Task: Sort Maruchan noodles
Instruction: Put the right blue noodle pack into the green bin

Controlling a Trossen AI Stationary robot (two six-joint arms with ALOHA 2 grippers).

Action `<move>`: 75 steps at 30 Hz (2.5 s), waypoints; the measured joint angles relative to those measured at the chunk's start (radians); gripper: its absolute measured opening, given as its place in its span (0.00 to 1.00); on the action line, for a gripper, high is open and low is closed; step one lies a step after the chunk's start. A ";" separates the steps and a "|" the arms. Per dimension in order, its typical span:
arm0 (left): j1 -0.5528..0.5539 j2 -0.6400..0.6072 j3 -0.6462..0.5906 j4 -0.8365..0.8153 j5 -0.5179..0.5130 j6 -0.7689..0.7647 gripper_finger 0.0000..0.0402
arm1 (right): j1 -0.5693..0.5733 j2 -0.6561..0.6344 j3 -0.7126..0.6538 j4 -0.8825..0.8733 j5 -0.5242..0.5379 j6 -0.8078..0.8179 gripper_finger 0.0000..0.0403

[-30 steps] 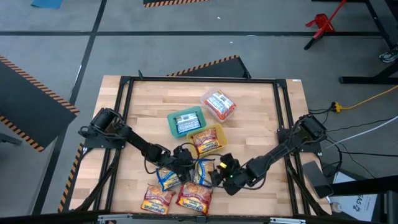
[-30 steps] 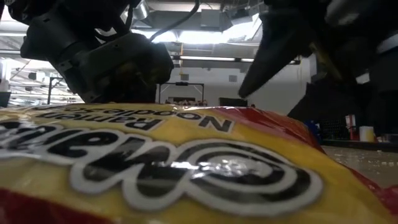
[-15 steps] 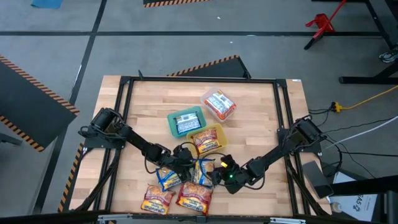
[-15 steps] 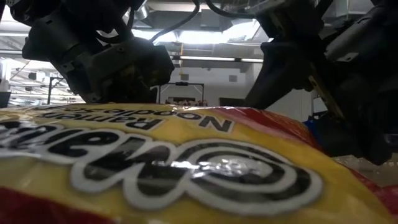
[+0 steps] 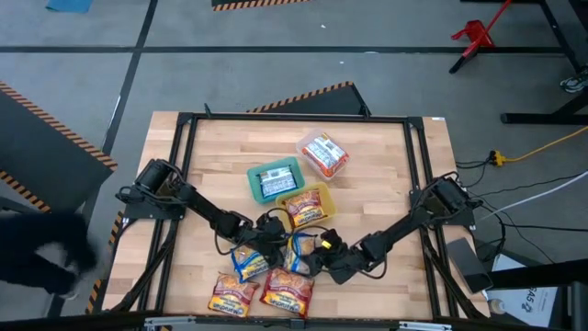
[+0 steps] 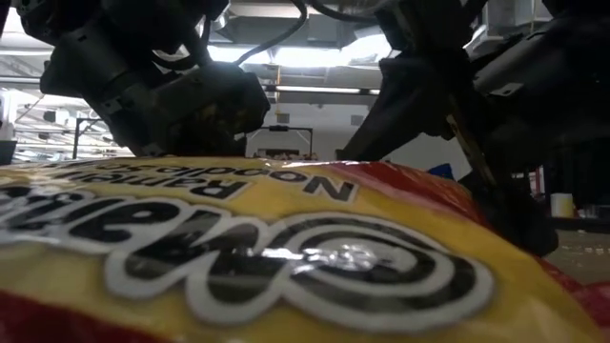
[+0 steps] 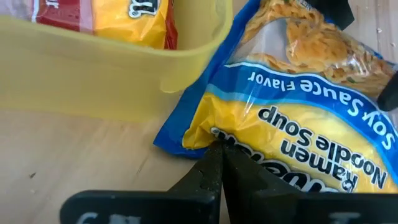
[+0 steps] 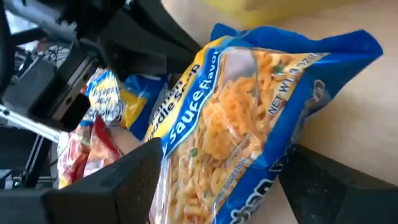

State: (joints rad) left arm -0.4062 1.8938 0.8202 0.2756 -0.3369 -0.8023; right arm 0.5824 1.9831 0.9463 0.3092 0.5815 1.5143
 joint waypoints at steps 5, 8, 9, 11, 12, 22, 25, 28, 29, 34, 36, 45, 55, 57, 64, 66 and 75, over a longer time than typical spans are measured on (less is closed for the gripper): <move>0.000 0.001 0.000 0.010 -0.005 0.000 0.01 | -0.009 0.000 0.000 -0.006 0.012 -0.001 0.55; 0.000 0.001 0.000 0.013 -0.009 0.000 0.00 | -0.013 0.000 0.002 -0.003 0.020 0.001 0.41; 0.000 0.001 0.000 0.015 -0.009 0.000 0.00 | -0.013 -0.002 0.002 -0.002 0.020 0.005 0.36; 0.000 -0.003 0.000 0.018 -0.007 0.000 0.01 | -0.013 -0.004 0.003 0.002 0.027 0.014 0.28; -0.001 -0.007 0.000 0.017 -0.002 0.000 0.02 | -0.013 -0.004 0.003 0.002 0.028 0.013 0.27; -0.002 -0.123 -0.002 -0.082 0.128 0.015 0.02 | -0.012 -0.020 0.003 0.004 0.022 -0.052 0.27; -0.003 -0.190 0.001 -0.135 0.147 0.026 0.01 | -0.014 -0.052 0.000 -0.034 0.031 -0.090 0.26; -0.003 -0.259 0.001 -0.179 0.151 0.028 0.01 | -0.014 -0.097 0.000 -0.087 0.035 -0.116 0.22; -0.004 -0.290 0.001 -0.202 0.152 0.028 0.01 | -0.014 -0.114 0.000 -0.104 0.036 -0.125 0.22; -0.021 -0.428 0.001 -0.296 0.152 0.047 0.01 | -0.014 -0.215 0.000 -0.158 0.038 -0.202 0.22; -0.026 -0.484 0.002 -0.314 0.148 0.053 0.01 | -0.016 -0.255 0.000 -0.184 0.048 -0.233 0.22; -0.053 -0.696 0.002 -0.382 0.085 0.107 0.01 | -0.107 -0.395 0.007 -0.180 0.194 -0.464 0.22; -0.080 -0.855 0.002 -0.397 -0.196 0.211 0.01 | -0.387 -0.303 0.042 0.024 0.294 -0.638 0.22; -0.089 -0.868 0.002 -0.397 -0.237 0.234 0.00 | -0.407 -0.257 0.047 0.119 0.298 -0.630 0.22; -0.099 -0.881 0.002 -0.398 -0.303 0.248 0.01 | -0.413 -0.091 0.070 0.215 0.440 -0.413 0.22; -0.099 -0.881 0.002 -0.399 -0.301 0.247 0.01 | -0.412 -0.065 0.088 0.213 0.464 -0.388 0.22; -0.099 -0.881 0.002 -0.398 -0.301 0.247 0.02 | -0.427 0.046 0.304 0.087 0.445 -0.529 0.22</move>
State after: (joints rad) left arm -0.5056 1.0128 0.8219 -0.1229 -0.6376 -0.5549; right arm 0.1555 2.0294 1.2505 0.3963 1.0270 0.9853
